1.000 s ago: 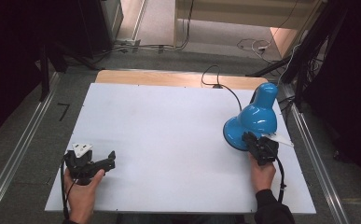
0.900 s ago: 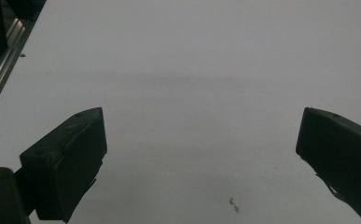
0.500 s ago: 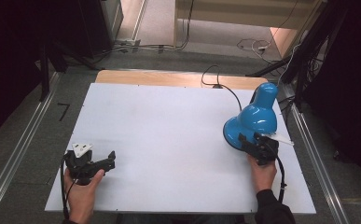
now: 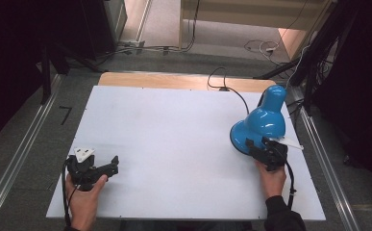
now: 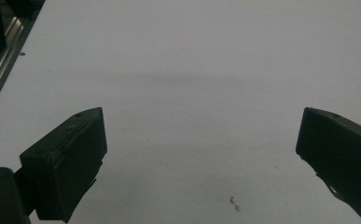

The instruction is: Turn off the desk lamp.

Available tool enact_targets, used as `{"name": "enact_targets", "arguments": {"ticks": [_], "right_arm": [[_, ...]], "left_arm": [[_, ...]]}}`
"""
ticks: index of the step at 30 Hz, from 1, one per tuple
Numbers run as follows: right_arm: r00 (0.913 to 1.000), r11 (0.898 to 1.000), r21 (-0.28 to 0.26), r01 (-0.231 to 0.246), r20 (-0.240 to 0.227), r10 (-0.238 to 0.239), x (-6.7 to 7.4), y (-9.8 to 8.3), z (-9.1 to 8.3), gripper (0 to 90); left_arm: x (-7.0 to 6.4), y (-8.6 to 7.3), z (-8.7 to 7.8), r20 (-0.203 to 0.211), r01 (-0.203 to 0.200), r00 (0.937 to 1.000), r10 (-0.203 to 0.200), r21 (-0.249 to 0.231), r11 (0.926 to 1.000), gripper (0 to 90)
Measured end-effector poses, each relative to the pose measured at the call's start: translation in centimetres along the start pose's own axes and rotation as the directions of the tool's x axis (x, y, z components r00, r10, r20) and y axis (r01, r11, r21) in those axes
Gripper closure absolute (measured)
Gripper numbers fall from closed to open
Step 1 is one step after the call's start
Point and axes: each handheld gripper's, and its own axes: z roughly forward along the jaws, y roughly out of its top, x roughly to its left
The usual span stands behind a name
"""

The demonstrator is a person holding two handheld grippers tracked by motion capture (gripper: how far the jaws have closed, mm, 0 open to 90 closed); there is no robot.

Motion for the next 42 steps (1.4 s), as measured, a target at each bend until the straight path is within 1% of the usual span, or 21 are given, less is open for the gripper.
{"name": "enact_targets", "arguments": {"ticks": [1,4,6,10,12,17,28,32,37,42], "right_arm": [[1.0000,1.000,0.002,0.002,-0.002,-0.002,0.0,0.0,-0.1,25.9],[0.9998,1.000,0.007,-0.020,-0.001,0.020,0.0,0.2,-0.3,25.0],[0.9999,1.000,0.011,-0.012,-0.007,0.012,-0.1,0.3,-0.5,24.3],[1.0000,1.000,0.014,-0.004,-0.002,0.004,-0.2,0.2,-0.7,22.0],[0.9998,1.000,0.016,0.021,-0.004,-0.021,-0.4,0.2,-0.9,22.0],[0.9994,0.999,0.014,0.034,-0.004,-0.034,-0.5,0.1,-1.5,20.6],[0.9995,0.999,0.011,0.032,-0.006,-0.031,-0.9,0.0,-2.2,20.2],[0.9991,0.999,0.017,0.043,-0.002,-0.043,-1.0,0.0,-2.3,19.9],[0.9991,0.999,0.018,0.042,-0.009,-0.042,-1.0,-0.1,-2.5,19.9],[0.9985,0.998,0.019,0.051,-0.017,-0.051,-1.1,-0.2,-2.8,19.9]], "left_arm": [[0.0,0.0,0.0,-0.001,-0.001,1.0000,0.001,-0.001,1.0000,2.3],[0.0,0.0,0.0,-0.006,0.002,1.0000,-0.002,-0.001,1.0000,2.3],[0.1,0.0,-0.1,-0.018,0.002,0.9998,-0.002,-0.004,1.0000,2.3],[0.2,0.0,-0.1,-0.018,0.013,0.9998,-0.013,-0.005,0.9999,2.2],[0.3,0.0,-0.1,-0.015,0.017,0.9997,-0.017,-0.004,0.9998,2.3],[0.3,0.0,-0.1,-0.014,0.020,0.9997,-0.020,-0.004,0.9998,2.3],[0.3,0.0,-0.1,-0.011,0.021,0.9997,-0.021,-0.003,0.9998,2.2],[0.3,0.0,-0.1,-0.011,0.021,0.9997,-0.021,-0.004,0.9998,2.3],[0.3,0.0,-0.1,-0.012,0.022,0.9997,-0.022,-0.005,0.9998,2.2],[0.3,0.0,-0.1,-0.012,0.021,0.9997,-0.021,-0.005,0.9998,2.3]]}}
